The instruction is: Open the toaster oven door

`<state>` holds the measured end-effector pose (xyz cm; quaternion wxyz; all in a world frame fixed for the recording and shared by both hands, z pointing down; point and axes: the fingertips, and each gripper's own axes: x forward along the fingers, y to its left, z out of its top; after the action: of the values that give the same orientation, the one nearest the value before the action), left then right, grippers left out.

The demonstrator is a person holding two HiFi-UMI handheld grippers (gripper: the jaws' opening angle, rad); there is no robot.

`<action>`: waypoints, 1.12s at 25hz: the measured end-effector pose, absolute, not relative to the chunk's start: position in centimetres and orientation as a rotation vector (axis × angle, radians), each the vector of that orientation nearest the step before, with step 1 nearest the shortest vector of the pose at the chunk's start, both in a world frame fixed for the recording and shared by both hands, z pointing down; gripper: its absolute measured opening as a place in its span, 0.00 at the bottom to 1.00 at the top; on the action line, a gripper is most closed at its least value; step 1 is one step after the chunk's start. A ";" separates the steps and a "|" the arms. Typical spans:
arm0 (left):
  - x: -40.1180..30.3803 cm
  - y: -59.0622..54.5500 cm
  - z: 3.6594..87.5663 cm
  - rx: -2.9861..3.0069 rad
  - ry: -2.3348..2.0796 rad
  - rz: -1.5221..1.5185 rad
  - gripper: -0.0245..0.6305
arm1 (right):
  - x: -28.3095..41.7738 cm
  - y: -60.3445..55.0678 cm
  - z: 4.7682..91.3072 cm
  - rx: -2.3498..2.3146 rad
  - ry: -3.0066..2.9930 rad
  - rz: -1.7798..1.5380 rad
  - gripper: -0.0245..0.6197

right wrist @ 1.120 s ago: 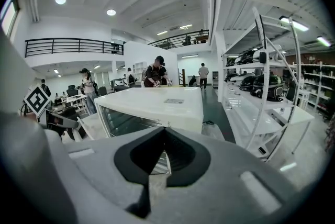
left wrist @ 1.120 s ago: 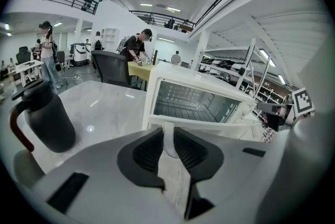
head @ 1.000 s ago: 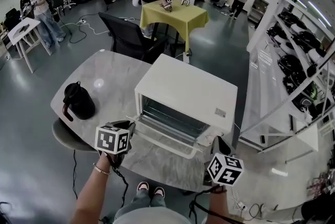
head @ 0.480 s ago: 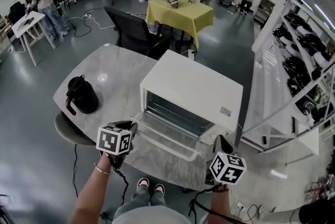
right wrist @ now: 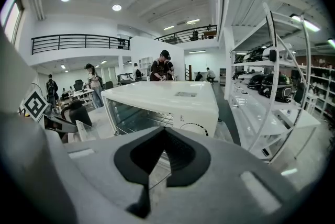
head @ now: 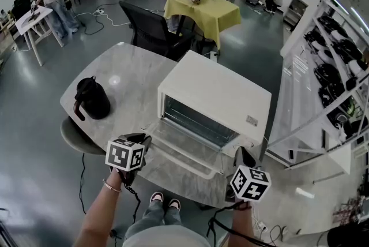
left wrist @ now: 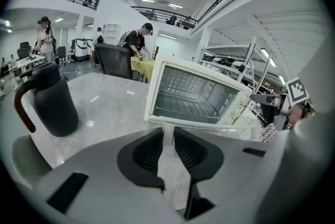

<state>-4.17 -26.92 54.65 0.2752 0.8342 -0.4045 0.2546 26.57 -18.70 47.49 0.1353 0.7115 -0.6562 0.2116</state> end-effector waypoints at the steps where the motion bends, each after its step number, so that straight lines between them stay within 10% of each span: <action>1: -4.2 -26.9 54.7 2.242 -1.087 0.683 0.15 | 26.5 -18.7 47.5 2.058 -1.901 0.614 0.05; 28: -5.9 -24.2 59.1 2.164 -1.082 0.711 0.16 | 24.2 -19.0 49.8 1.964 -1.919 0.653 0.05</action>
<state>-5.87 -24.20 59.08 0.3049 0.8173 -0.4086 0.2685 24.22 -18.98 49.85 0.1589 0.6869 -0.6714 0.2286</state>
